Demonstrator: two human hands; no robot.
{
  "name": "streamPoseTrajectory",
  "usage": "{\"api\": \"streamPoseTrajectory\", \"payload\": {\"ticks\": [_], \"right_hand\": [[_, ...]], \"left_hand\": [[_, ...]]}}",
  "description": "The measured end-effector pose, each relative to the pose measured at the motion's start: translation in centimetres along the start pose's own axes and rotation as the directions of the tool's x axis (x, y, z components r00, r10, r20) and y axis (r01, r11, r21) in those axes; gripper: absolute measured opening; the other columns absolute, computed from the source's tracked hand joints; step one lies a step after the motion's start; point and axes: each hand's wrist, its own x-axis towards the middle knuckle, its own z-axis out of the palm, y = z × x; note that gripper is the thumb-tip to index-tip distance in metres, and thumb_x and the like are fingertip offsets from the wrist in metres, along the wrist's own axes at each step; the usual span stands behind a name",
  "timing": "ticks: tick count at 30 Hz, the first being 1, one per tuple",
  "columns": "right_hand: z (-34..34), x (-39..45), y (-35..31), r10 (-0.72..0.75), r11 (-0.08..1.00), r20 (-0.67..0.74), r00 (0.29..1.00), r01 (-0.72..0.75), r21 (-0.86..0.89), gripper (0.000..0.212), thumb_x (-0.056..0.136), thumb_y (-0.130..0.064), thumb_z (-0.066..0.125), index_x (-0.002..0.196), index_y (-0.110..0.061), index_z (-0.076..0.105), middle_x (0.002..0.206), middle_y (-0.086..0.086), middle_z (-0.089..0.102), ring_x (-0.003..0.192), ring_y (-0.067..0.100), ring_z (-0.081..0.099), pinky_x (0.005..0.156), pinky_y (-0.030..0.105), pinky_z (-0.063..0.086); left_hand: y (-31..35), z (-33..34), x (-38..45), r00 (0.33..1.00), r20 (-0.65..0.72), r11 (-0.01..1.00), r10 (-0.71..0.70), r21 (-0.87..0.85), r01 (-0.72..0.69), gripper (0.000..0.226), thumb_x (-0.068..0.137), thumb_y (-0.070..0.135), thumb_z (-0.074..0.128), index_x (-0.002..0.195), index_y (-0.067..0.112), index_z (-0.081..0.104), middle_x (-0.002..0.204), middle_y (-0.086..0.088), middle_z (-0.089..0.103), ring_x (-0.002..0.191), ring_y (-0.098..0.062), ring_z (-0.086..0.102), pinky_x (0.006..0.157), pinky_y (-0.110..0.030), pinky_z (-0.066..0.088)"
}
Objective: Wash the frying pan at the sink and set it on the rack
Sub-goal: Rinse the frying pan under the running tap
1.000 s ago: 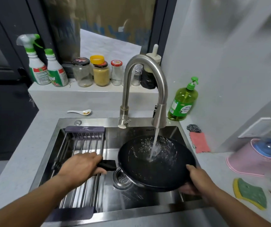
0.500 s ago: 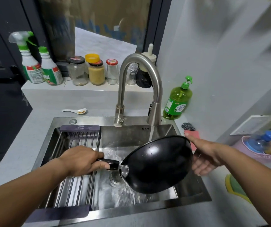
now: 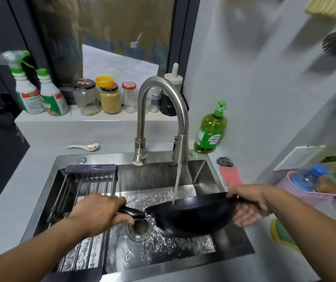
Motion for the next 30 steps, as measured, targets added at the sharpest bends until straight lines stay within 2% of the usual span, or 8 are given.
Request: {"api": "streamPoseTrajectory", "payload": {"ticks": [3,6,11,16,19,21,25,30], "right_hand": [[0.9,1.3,1.1,-0.018,0.996,-0.052,0.998,0.022,0.085,0.029,0.098,-0.015,0.043,0.094,0.007,0.062,0.07,0.021,0.073,0.062,0.029,0.074,0.053,0.032,0.061],[1.4,2.7,1.9,-0.093,0.979,-0.111,0.989,0.111,0.17,0.02,0.097,-0.003,0.039,0.097,0.005,0.057,0.062,0.02,0.07,0.053,0.028,0.07,0.059,0.039,0.061],[1.5,3.9,2.9,-0.15,0.967,-0.168,0.974,0.18,0.181,0.023,0.094,0.002,0.039,0.104,-0.002,0.059,0.078,0.016,0.069,0.058,0.025,0.067,0.065,0.043,0.064],[1.1,4.3,2.4,-0.273,0.933,-0.286,0.919,0.324,0.153,0.02,0.095,-0.001,0.048,0.108,-0.006,0.063,0.081,0.015,0.069,0.066,0.027,0.066,0.057,0.036,0.059],[0.5,3.7,-0.3,-0.441,0.896,-0.519,0.732,0.328,-0.298,0.036,0.092,-0.034,0.06,0.117,-0.009,0.065,0.105,0.013,0.069,0.097,0.033,0.067,0.084,0.037,0.056],[1.0,1.5,-2.8,-0.614,0.788,-0.582,0.533,0.447,-0.422,0.034,0.089,-0.049,0.052,0.102,-0.023,0.071,0.1,0.007,0.07,0.098,0.033,0.066,0.083,0.037,0.053],[4.0,-5.6,-8.4,-0.841,0.425,-0.496,0.214,0.83,-0.362,0.048,0.1,-0.043,0.047,0.059,-0.019,0.037,0.058,-0.003,0.039,0.056,0.013,0.038,0.057,0.028,0.033],[7.1,-10.6,-12.4,-0.916,0.216,-0.394,0.073,0.918,-0.332,0.052,0.1,-0.048,0.052,0.06,-0.014,0.049,0.065,-0.003,0.044,0.06,0.008,0.042,0.062,0.03,0.035]], "left_hand": [[1.7,0.4,-0.4,0.989,0.006,0.985,-0.148,-0.091,0.148,0.071,0.072,0.094,0.019,0.098,0.033,0.045,0.084,0.013,0.061,0.072,-0.005,0.06,0.069,-0.027,0.056],[2.1,-0.5,0.3,0.945,0.237,0.906,-0.224,-0.307,0.292,0.063,0.07,0.087,0.052,0.095,0.03,0.053,0.083,0.013,0.064,0.075,-0.007,0.061,0.067,-0.027,0.049],[1.6,-2.2,0.7,0.706,0.678,0.309,0.204,-0.729,0.611,0.064,0.082,0.049,0.078,0.118,-0.002,0.063,0.075,-0.003,0.067,0.046,-0.01,0.051,0.045,-0.021,0.044],[3.6,-1.6,0.3,0.777,0.587,0.112,0.229,-0.809,0.578,0.044,0.086,0.033,0.078,0.108,0.0,0.057,0.07,-0.006,0.055,0.045,-0.012,0.042,0.041,-0.023,0.036],[4.1,-1.6,0.9,0.816,0.548,0.144,0.187,-0.837,0.529,0.033,0.092,0.029,0.071,0.103,0.003,0.054,0.069,-0.004,0.051,0.044,-0.012,0.041,0.04,-0.023,0.035],[3.8,-2.0,1.2,0.82,0.546,0.162,0.172,-0.837,0.523,0.031,0.094,0.029,0.068,0.104,0.005,0.052,0.067,-0.002,0.051,0.045,-0.012,0.041,0.041,-0.023,0.035],[2.6,-2.8,2.2,0.822,0.552,0.215,0.142,-0.827,0.519,0.027,0.093,0.032,0.069,0.091,0.01,0.053,0.062,-0.002,0.049,0.043,-0.013,0.038,0.04,-0.023,0.032],[1.6,-3.5,2.2,0.841,0.525,0.309,0.134,-0.828,0.468,0.031,0.087,0.038,0.07,0.09,0.011,0.056,0.065,-0.009,0.049,0.043,-0.015,0.038,0.041,-0.026,0.03]]}}
